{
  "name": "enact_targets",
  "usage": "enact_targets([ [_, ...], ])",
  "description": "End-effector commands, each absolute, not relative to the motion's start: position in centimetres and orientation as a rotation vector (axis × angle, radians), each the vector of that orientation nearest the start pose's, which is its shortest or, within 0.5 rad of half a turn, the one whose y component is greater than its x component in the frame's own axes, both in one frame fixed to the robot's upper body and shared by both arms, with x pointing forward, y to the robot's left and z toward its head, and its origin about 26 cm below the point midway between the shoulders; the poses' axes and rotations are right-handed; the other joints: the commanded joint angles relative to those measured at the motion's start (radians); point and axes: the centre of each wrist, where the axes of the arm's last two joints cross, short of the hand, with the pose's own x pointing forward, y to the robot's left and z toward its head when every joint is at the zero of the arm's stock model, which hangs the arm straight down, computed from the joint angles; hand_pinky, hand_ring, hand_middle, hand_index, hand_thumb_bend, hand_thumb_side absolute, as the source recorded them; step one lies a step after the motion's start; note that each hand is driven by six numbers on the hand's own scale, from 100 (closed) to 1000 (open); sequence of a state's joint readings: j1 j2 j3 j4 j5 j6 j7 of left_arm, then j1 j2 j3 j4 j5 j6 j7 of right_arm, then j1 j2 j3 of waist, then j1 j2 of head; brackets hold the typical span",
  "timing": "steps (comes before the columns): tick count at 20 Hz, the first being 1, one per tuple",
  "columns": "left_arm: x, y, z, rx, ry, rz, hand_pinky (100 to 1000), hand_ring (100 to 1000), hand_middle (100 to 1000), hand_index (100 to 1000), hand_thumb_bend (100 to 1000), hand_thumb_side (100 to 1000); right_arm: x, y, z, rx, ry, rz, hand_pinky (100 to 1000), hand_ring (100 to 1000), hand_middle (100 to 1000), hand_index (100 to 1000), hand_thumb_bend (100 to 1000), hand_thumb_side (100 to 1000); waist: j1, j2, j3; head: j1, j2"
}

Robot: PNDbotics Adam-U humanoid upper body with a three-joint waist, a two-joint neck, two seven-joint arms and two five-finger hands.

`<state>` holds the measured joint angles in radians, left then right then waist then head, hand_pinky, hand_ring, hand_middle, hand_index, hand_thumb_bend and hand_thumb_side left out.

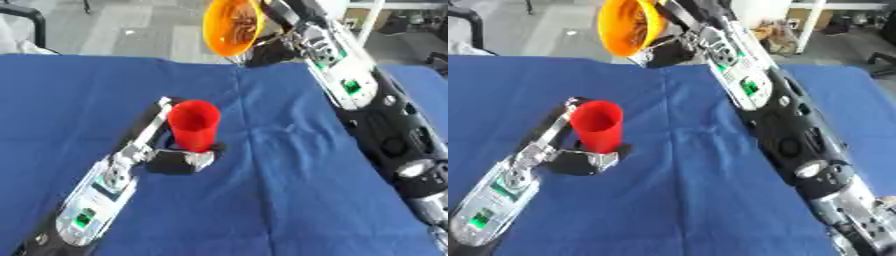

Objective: Pour the contents of one cup into another cup.

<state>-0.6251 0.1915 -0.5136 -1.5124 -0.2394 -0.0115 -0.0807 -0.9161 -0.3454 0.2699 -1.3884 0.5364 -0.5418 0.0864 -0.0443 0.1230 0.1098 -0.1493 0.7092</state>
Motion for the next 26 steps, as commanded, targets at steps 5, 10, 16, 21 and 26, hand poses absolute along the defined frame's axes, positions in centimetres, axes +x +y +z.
enact_targets([
  [5,35.9,8.9,14.6,-0.053,-2.043,-1.088,100,289,296,598,359,205,42.2,-16.0,26.8,0.517,2.797,-1.572,719,671,317,583,100,100,0.002,-0.017,0.000,-0.002,-0.014],
  [10,36.1,8.9,14.9,-0.052,-2.050,-1.086,100,290,297,598,358,205,41.4,-15.1,27.1,0.518,2.704,-1.558,731,674,326,589,100,100,0.003,-0.016,-0.004,0.000,-0.015],
  [16,36.1,9.0,15.2,-0.051,-2.055,-1.084,100,291,298,600,358,205,41.2,-14.7,27.0,0.549,2.632,-1.558,750,679,341,600,100,100,0.007,-0.017,-0.006,-0.001,-0.015],
  [21,36.1,9.0,15.4,-0.055,-2.060,-1.083,100,292,299,600,359,205,41.2,-14.7,26.7,0.575,2.597,-1.561,751,679,341,600,100,100,0.008,-0.016,-0.007,0.000,-0.016],
  [26,35.9,9.0,15.6,-0.064,-2.062,-1.091,100,293,300,601,359,205,41.4,-14.7,26.4,0.589,2.583,-1.564,754,679,344,602,100,100,0.009,-0.015,-0.007,0.000,-0.015],
])
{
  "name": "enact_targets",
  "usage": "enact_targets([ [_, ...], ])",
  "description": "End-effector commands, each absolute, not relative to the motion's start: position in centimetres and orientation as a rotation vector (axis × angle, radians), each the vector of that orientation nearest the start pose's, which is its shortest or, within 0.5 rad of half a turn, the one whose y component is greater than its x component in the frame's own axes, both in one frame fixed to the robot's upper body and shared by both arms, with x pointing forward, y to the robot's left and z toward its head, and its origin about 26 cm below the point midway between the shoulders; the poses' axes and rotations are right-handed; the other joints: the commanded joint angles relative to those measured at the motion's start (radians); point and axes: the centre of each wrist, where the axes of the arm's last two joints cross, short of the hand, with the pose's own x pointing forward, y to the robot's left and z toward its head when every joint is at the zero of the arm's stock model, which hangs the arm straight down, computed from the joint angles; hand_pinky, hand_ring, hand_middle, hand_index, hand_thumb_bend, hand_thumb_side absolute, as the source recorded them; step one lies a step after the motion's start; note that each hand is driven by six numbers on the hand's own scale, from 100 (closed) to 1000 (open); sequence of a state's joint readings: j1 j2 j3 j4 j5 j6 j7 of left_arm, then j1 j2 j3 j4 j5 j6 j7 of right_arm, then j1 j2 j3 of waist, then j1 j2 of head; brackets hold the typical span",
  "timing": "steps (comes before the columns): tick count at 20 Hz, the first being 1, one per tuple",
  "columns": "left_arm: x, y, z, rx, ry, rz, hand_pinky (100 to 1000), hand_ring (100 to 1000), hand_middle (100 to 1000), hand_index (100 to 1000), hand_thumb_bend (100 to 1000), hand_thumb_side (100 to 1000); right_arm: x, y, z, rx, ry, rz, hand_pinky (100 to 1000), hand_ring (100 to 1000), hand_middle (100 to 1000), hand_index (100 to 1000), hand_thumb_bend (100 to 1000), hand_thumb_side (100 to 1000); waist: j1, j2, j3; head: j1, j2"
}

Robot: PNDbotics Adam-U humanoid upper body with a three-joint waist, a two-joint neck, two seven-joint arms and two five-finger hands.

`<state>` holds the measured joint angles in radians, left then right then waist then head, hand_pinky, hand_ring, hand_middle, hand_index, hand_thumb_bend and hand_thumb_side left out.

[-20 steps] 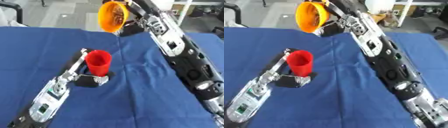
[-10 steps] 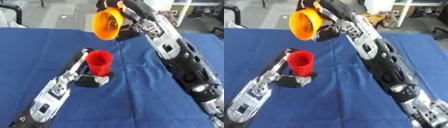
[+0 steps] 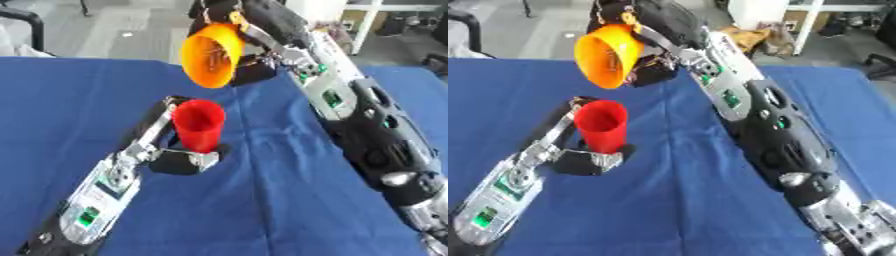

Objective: Pour the contents of one cup into another cup.

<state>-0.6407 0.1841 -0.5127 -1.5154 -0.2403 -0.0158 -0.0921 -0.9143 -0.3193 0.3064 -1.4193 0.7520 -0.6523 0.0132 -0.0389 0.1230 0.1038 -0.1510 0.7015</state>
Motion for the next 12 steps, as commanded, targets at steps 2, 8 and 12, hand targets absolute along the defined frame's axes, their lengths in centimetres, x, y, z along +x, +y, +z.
enact_targets([
  [2,35.83,8.93,15.71,-0.069,-2.064,-1.093,100,293,300,601,358,206,41.41,-14.80,26.39,0.595,2.575,-1.566,756,680,345,602,100,100,0.004,-0.015,-0.001,0.002,-0.007],
  [8,35.71,8.88,15.90,-0.075,-2.066,-1.096,100,294,301,602,357,206,41.43,-15.05,26.30,0.622,2.534,-1.574,768,683,377,609,100,100,0.003,-0.015,-0.001,0.002,-0.008],
  [12,35.67,8.87,15.96,-0.078,-2.066,-1.099,100,294,302,602,355,206,41.15,-15.76,26.36,0.644,2.507,-1.568,774,685,384,612,100,100,0.002,-0.015,-0.001,0.003,-0.009],
])
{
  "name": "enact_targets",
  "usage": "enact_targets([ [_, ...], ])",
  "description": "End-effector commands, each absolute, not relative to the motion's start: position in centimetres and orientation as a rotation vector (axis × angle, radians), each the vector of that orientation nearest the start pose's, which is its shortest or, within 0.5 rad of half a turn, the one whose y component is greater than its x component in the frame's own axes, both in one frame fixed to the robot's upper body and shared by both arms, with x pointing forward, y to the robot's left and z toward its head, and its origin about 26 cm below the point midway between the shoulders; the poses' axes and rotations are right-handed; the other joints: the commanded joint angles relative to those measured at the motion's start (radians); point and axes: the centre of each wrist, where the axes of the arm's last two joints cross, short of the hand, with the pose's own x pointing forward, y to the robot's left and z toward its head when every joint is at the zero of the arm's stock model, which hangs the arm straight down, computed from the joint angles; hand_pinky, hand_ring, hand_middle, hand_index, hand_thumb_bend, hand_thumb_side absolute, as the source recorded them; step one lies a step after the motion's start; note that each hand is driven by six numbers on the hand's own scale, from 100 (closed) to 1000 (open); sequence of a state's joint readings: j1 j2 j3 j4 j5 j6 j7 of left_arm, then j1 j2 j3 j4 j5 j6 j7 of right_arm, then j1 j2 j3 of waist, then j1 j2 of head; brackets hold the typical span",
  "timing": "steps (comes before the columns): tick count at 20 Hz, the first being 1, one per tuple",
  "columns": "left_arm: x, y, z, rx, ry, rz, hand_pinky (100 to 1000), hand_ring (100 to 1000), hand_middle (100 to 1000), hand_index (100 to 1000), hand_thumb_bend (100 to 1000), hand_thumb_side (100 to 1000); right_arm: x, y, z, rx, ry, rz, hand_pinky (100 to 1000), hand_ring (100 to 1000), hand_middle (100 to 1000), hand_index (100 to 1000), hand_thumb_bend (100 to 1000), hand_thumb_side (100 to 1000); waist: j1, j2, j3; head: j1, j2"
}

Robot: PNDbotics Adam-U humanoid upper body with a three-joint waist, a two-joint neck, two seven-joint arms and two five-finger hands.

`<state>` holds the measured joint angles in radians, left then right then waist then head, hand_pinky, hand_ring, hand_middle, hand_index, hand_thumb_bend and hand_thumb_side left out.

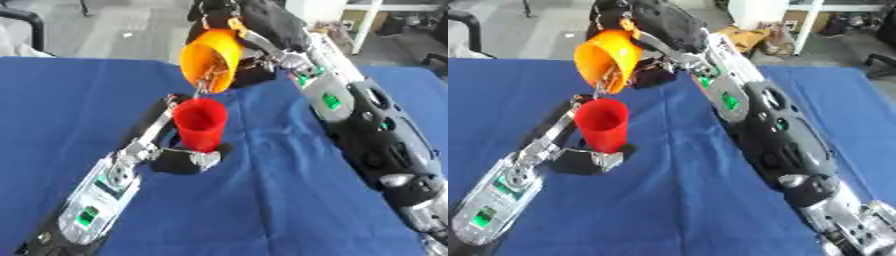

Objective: Pour the contents of one cup into another cup.

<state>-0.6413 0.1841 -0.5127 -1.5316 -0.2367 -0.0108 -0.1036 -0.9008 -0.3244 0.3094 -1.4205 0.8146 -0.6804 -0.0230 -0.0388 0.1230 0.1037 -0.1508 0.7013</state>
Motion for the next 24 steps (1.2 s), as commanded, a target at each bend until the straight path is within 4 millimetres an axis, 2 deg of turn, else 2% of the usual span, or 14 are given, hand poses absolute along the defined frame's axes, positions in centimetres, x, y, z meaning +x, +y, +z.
enact_targets([
  [1,35.66,8.86,15.97,-0.078,-2.066,-1.100,100,294,302,602,355,206,41.10,-15.87,26.36,0.648,2.503,-1.567,774,685,384,612,100,100,0.002,-0.015,-0.001,0.002,-0.008],
  [24,35.60,8.75,16.13,-0.082,-2.065,-1.106,100,298,309,607,347,206,40.64,-16.08,26.79,0.718,2.381,-1.566,812,696,417,632,100,100,0.002,-0.015,0.003,0.003,-0.010],
])
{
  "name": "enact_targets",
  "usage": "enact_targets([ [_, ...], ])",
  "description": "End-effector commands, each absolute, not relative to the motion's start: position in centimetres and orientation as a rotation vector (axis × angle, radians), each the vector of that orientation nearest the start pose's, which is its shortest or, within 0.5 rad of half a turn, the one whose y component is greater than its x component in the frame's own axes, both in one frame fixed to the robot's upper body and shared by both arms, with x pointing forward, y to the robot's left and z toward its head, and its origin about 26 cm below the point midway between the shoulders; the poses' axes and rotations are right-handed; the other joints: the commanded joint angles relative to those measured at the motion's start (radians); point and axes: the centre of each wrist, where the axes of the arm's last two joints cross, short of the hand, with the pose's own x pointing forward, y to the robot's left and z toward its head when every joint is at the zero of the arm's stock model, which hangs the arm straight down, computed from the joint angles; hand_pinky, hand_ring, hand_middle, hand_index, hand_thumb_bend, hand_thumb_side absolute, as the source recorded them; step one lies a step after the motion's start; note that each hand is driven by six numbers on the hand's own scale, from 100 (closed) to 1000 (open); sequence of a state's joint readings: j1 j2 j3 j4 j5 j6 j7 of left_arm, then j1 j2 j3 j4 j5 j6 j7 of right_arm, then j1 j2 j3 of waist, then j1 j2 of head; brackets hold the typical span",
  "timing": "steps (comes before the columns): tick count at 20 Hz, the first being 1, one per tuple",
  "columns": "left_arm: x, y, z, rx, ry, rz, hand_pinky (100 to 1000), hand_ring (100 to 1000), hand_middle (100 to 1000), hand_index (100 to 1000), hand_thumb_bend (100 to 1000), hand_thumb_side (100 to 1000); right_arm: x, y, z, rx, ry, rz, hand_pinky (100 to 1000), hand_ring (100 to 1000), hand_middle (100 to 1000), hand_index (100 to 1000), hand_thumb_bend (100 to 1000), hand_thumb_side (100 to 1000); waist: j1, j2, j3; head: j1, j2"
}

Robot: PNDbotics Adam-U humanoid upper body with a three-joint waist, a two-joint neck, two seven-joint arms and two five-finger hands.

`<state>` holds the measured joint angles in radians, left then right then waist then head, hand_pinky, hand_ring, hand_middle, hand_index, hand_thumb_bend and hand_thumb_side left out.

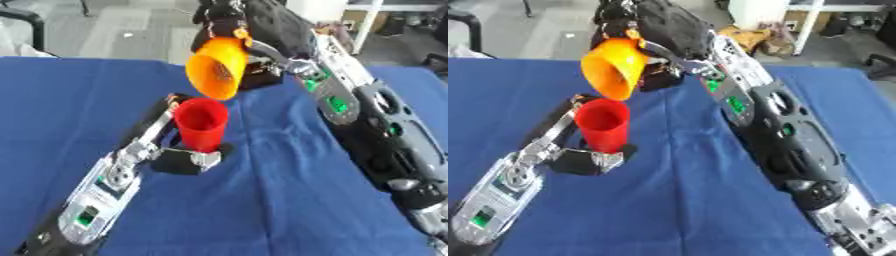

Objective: Pour the contents of one cup into another cup.

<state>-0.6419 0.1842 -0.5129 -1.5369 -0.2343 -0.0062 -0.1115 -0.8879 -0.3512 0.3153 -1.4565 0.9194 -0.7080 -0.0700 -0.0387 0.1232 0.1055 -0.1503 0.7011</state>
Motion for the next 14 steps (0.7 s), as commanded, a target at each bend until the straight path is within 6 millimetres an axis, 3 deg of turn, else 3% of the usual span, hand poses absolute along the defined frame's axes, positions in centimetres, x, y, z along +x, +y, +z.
enact_targets([
  [1,35.60,8.75,16.14,-0.082,-2.065,-1.106,100,298,309,607,347,207,40.63,-16.07,26.81,0.721,2.375,-1.566,814,696,419,633,100,100,0.002,-0.015,0.002,0.003,-0.010],
  [14,35.61,8.70,16.15,-0.084,-2.063,-1.109,100,300,313,610,343,208,40.49,-16.00,26.91,0.758,2.312,-1.551,828,699,428,639,100,100,0.003,-0.014,0.001,0.003,-0.010],
])
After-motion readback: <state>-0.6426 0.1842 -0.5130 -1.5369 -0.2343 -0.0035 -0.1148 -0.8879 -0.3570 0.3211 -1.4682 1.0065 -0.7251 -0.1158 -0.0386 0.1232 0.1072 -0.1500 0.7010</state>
